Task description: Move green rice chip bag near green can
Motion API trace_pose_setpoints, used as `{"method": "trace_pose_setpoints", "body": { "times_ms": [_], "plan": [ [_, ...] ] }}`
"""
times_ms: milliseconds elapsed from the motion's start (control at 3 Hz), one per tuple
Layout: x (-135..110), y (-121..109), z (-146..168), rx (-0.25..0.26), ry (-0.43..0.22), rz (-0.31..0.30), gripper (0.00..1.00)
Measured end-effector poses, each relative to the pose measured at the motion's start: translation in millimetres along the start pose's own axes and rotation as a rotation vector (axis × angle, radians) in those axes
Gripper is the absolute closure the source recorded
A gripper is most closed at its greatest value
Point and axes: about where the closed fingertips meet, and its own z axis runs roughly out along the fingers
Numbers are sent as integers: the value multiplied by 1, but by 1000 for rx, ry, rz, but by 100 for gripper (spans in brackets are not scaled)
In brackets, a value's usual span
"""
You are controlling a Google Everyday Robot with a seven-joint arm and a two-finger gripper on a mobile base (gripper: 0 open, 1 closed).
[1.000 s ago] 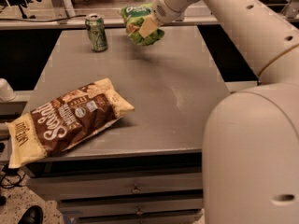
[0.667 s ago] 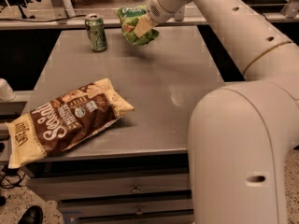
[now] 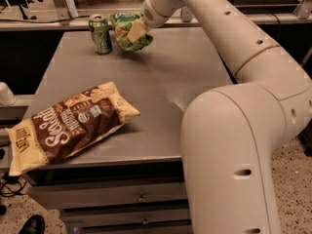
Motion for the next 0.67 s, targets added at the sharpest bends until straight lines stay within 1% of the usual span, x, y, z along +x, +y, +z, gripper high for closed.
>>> {"method": "trace_pose_setpoints", "body": {
  "times_ms": [333,667],
  "plan": [
    [-3,11,14,-42,1,-3,84],
    [-3,17,21,-71,2,-5,61]
  ]
}}
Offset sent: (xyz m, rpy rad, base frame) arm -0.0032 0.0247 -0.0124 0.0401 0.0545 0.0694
